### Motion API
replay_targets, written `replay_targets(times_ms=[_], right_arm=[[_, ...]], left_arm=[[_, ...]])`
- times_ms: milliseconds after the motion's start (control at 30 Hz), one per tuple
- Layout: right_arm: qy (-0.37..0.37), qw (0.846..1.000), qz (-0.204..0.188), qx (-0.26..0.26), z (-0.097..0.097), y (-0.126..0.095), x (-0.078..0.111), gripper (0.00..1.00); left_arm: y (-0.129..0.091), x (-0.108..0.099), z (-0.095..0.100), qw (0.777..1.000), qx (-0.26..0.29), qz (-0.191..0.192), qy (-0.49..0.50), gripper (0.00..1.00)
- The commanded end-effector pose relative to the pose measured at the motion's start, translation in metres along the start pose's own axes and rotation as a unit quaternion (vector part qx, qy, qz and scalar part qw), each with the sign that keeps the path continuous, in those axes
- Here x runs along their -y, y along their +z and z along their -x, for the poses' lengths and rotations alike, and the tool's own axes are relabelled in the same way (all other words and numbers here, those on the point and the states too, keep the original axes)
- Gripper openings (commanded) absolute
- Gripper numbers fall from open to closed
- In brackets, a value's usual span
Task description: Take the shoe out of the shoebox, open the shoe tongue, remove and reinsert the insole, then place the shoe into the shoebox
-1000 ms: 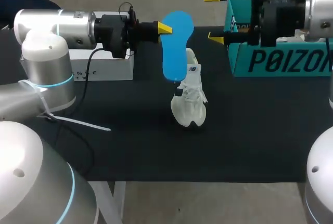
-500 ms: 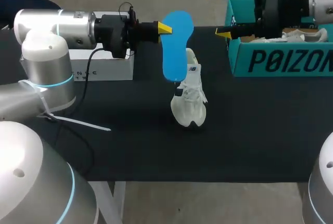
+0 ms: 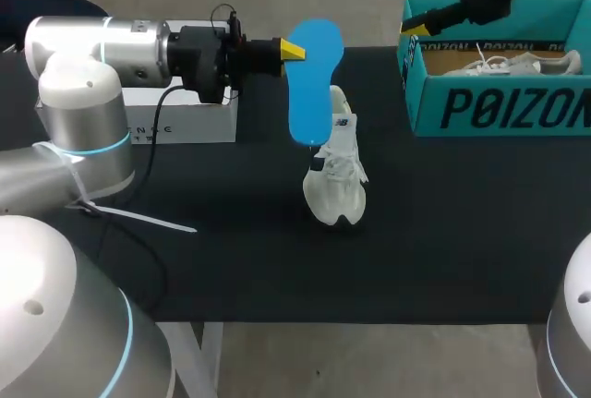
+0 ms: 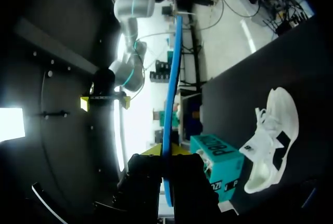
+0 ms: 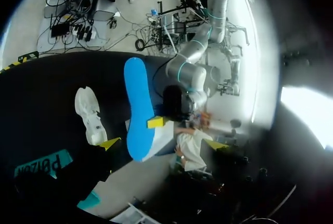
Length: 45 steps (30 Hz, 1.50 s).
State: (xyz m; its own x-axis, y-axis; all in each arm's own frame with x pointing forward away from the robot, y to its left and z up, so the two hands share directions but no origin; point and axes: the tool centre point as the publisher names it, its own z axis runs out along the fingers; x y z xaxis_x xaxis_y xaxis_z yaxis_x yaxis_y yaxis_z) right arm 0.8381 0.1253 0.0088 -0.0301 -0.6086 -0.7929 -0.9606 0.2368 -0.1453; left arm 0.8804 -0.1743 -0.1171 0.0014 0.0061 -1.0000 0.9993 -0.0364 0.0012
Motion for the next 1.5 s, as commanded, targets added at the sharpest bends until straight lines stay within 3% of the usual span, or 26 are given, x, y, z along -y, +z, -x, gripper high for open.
replay_targets(times_ms=[33,300,533,667,800,1067,1200,1500], right_arm=[[-0.049,0.912,-0.008,-0.406,0.010,0.010,0.011,1.00],[-0.093,0.846,-0.021,-0.524,0.012,0.026,0.010,1.00],[-0.100,0.821,0.006,-0.562,0.014,0.036,0.009,1.00],[-0.081,0.822,0.037,-0.563,0.014,0.041,0.009,1.00],[-0.078,0.810,0.076,-0.576,0.014,0.048,0.010,1.00],[-0.055,0.813,0.079,-0.575,0.020,0.060,0.019,1.00],[-0.058,0.801,0.079,-0.590,0.022,0.071,0.019,1.00],[-0.026,0.820,0.073,-0.567,0.017,0.082,0.017,1.00]], left_arm=[[0.001,-0.001,0.000,1.000,0.000,0.000,0.001,0.00],[0.001,-0.001,0.000,1.000,0.000,0.000,0.001,0.00],[0.001,-0.001,0.000,1.000,0.000,0.000,0.001,0.00],[0.001,-0.001,0.000,1.000,0.000,0.000,0.001,0.00],[0.001,-0.001,0.000,1.000,0.000,0.000,0.001,0.00],[0.001,-0.001,0.000,1.000,0.000,0.000,0.001,0.00],[0.001,-0.001,0.000,1.000,0.000,0.000,0.001,0.00],[0.001,-0.001,0.000,1.000,0.000,0.000,0.001,0.00]])
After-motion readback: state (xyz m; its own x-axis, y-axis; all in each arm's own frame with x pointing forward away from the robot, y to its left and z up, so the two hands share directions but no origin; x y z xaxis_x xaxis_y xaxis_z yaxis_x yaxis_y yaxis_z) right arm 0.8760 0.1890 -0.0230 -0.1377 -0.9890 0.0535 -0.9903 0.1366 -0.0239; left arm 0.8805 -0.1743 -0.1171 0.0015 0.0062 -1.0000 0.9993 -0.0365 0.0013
